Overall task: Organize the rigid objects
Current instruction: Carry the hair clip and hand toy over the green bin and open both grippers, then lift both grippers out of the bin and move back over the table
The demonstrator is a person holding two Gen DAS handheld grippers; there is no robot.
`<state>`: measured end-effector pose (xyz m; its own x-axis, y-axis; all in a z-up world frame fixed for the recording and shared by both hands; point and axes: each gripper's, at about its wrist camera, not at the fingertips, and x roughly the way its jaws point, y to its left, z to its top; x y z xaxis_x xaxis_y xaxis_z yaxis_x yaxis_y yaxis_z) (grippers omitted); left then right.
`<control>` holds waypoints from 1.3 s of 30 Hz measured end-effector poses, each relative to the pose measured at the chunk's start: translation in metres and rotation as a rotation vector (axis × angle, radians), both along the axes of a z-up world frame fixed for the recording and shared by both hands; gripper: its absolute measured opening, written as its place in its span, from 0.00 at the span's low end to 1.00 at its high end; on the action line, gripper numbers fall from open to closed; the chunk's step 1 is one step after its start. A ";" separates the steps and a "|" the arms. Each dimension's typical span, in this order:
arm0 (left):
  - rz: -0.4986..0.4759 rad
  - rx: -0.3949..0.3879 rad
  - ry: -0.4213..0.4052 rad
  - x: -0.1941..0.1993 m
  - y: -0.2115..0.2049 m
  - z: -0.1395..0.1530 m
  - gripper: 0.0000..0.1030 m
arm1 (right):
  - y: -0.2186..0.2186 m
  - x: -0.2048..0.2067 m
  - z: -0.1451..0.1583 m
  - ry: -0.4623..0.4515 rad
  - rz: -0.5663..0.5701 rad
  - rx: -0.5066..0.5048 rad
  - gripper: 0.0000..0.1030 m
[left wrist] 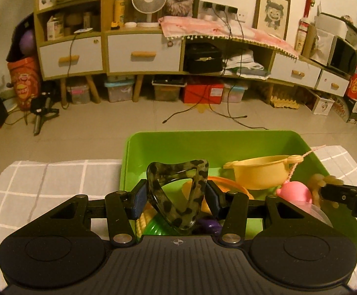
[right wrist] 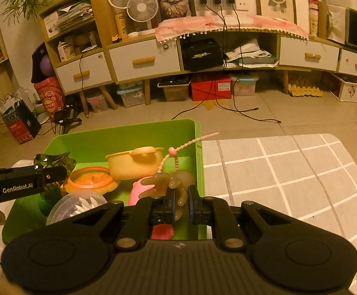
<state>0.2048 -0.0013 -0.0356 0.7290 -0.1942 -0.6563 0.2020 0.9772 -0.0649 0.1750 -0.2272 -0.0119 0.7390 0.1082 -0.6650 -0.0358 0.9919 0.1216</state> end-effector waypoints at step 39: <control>0.003 0.011 -0.056 -0.110 0.026 0.039 0.98 | 0.009 -0.109 0.054 -0.034 0.010 0.066 0.57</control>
<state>0.0951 0.0242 0.0033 0.7655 -0.1855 -0.6162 0.2024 0.9784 -0.0431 0.0656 -0.2184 0.0418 0.7595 0.1586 -0.6309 -0.0508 0.9813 0.1855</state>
